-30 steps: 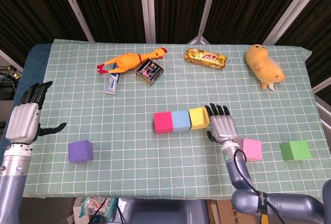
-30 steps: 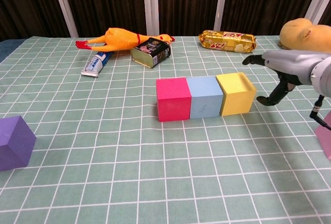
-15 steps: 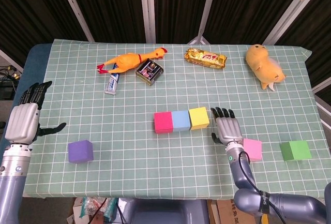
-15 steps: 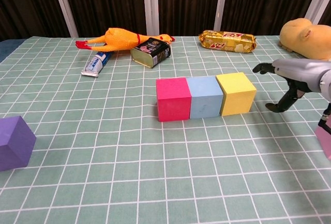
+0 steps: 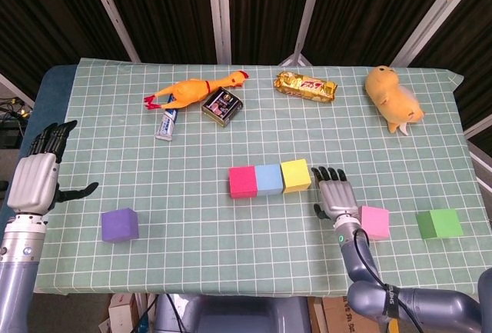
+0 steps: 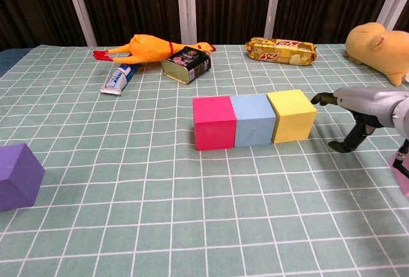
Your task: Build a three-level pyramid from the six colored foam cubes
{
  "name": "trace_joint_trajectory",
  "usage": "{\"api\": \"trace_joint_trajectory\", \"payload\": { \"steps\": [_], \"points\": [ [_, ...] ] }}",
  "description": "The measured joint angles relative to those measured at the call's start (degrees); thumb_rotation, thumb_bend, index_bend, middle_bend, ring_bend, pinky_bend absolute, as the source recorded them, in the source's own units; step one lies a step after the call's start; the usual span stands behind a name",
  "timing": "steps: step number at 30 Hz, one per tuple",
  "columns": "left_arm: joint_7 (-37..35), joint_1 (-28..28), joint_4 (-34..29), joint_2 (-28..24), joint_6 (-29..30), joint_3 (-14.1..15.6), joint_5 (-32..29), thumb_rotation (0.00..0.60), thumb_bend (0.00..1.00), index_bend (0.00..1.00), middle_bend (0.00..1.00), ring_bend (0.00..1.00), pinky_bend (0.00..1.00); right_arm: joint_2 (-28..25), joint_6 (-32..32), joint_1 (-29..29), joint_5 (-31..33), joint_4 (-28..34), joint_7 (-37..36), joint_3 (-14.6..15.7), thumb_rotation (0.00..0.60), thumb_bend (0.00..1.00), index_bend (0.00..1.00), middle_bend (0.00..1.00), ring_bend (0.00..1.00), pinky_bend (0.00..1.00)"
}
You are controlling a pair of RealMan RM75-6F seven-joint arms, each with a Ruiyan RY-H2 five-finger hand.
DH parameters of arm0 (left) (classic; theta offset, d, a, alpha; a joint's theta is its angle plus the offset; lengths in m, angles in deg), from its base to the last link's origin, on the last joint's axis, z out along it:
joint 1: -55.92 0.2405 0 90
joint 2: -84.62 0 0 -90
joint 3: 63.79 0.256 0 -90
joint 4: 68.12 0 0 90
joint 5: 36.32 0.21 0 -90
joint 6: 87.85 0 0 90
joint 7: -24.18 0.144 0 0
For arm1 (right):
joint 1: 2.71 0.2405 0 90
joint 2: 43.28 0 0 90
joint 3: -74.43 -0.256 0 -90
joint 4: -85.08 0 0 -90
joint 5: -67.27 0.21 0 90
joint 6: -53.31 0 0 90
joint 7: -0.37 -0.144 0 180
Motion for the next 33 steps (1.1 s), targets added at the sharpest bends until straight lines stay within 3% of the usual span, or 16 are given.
{"api": "trace_joint_trajectory", "payload": {
  "steps": [33],
  "points": [
    [0.67, -0.19, 0.51, 0.5, -0.26, 0.23, -0.16, 0.6, 0.11, 0.0, 0.07, 0.01, 0.08, 0.69, 0.48, 0.49, -1.36, 1.14, 0.18, 1.71, 0.6, 0.43, 0.0, 0.09, 0.0, 0.0]
  ]
}}
